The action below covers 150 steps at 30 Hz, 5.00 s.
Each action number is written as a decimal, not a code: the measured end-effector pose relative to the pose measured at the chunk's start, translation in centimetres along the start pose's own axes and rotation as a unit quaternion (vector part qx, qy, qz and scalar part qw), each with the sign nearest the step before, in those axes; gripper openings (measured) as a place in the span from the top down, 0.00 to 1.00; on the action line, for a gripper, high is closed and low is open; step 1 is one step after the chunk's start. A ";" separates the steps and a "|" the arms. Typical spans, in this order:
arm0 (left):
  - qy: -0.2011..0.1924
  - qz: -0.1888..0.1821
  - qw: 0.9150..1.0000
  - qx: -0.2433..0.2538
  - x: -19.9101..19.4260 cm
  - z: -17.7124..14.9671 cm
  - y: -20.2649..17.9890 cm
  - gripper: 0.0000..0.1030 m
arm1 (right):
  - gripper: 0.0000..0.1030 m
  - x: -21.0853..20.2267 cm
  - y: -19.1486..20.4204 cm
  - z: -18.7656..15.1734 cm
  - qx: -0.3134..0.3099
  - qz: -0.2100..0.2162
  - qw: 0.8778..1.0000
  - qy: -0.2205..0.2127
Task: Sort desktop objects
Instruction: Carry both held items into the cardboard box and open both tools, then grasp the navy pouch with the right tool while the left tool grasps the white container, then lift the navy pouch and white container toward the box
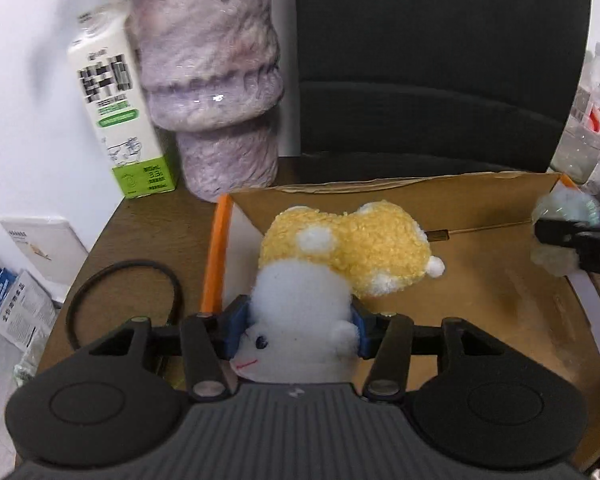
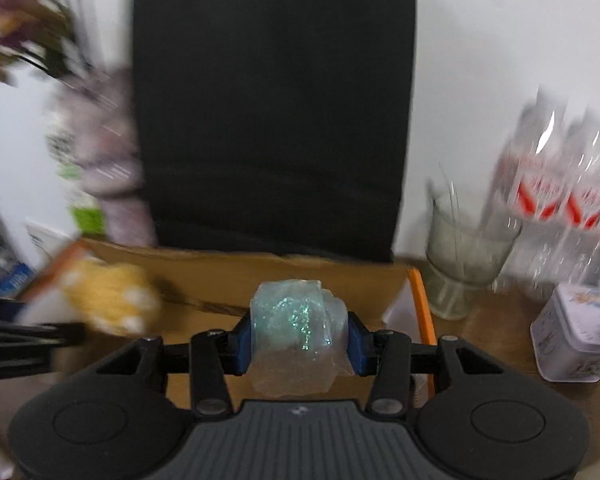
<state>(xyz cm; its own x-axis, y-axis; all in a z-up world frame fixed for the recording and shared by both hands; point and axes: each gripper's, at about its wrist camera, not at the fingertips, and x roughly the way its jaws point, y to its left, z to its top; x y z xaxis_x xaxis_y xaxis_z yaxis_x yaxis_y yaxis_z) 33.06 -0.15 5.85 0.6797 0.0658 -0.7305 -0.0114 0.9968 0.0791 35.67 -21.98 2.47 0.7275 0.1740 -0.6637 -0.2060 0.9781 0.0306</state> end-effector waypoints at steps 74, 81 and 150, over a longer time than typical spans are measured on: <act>-0.146 -0.134 0.979 0.051 -18.2 -19.3 -3.0 0.18 | 0.42 -18.8 -4.0 -22.3 -0.017 -0.029 0.999 -0.017; -0.185 -0.126 0.974 0.022 -26.0 -24.7 -0.5 0.18 | 0.44 -24.2 -4.2 -23.8 0.013 -0.056 0.997 -0.053; -0.041 -0.107 0.991 0.070 -23.6 -31.3 -0.7 0.32 | 0.31 -27.6 4.0 -30.9 0.001 -0.043 0.999 0.011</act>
<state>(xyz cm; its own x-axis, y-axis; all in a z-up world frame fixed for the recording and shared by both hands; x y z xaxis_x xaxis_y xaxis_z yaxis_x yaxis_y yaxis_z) -5.90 -0.96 1.82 0.7130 -0.1553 -0.6837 0.2370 0.9711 0.0267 -5.45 -26.40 -2.21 0.7276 0.0870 -0.6805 -0.1416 0.9896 -0.0249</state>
